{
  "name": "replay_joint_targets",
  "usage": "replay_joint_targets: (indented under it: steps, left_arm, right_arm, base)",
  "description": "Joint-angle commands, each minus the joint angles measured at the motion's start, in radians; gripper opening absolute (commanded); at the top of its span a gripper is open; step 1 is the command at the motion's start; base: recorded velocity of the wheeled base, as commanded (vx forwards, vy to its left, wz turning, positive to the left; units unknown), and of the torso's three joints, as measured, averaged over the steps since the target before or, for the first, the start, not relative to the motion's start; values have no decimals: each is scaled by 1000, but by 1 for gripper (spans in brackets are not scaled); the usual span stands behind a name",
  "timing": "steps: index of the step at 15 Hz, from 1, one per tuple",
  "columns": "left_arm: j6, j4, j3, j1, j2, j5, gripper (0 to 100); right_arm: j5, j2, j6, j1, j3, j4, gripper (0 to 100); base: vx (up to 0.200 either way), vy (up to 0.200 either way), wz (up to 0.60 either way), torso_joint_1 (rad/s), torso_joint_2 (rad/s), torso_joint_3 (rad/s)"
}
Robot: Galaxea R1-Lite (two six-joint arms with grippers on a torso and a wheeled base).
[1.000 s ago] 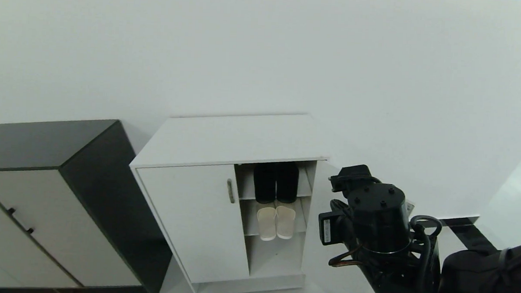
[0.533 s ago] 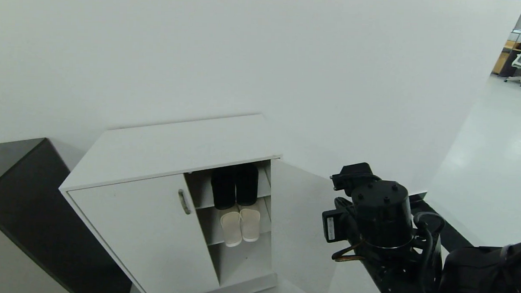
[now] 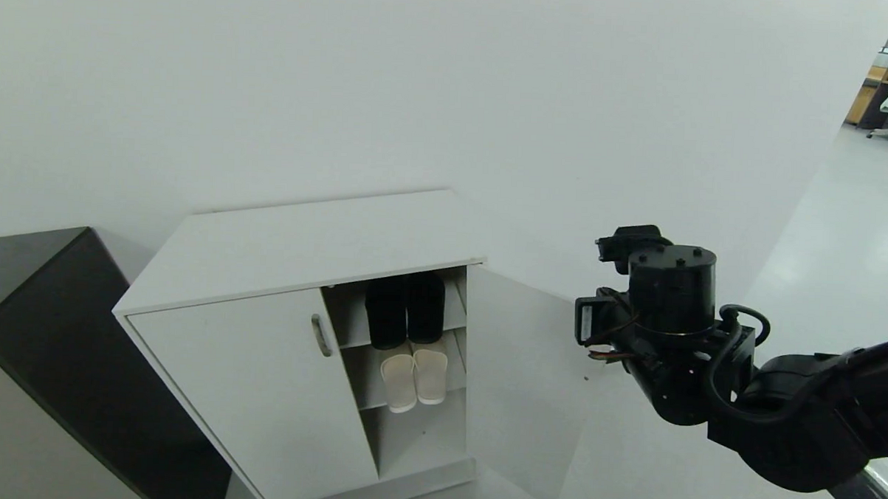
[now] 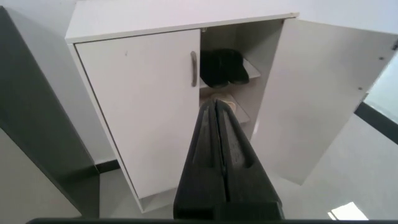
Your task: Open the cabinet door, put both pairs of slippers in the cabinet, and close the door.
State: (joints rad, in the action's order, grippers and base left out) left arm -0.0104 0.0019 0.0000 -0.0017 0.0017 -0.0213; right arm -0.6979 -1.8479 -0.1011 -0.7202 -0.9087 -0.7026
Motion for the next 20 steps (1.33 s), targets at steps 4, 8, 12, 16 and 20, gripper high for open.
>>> replay_joint_targets:
  steps: [4,8,12,16,20]
  left_arm:
    - [0,0,0,0,1,0,0]
    - [1,0,0,0,1,0,0]
    - [1,0,0,0,1,0,0]
    - [4,0,0,0,1,0,0]
    - [4,0,0,0,0,0,0]
  right_arm:
    - [5,-14,1,5,5,-2,0]
    - [116,-54,-5,136,-121,63,0]
    - [239,-119,-22,225,-206,83,0]
    - [255,-202,-22,258,-280,87,0]
    - [298,-238,-55,297,-341,132,0]
  base:
    - [-150,0,0,-8,-1,-1]
    - [0,0,0,0,0,0]
    - [0,0,0,0,0,0]
    - [0,0,0,0,0,0]
    - [0,0,0,0,0,0]
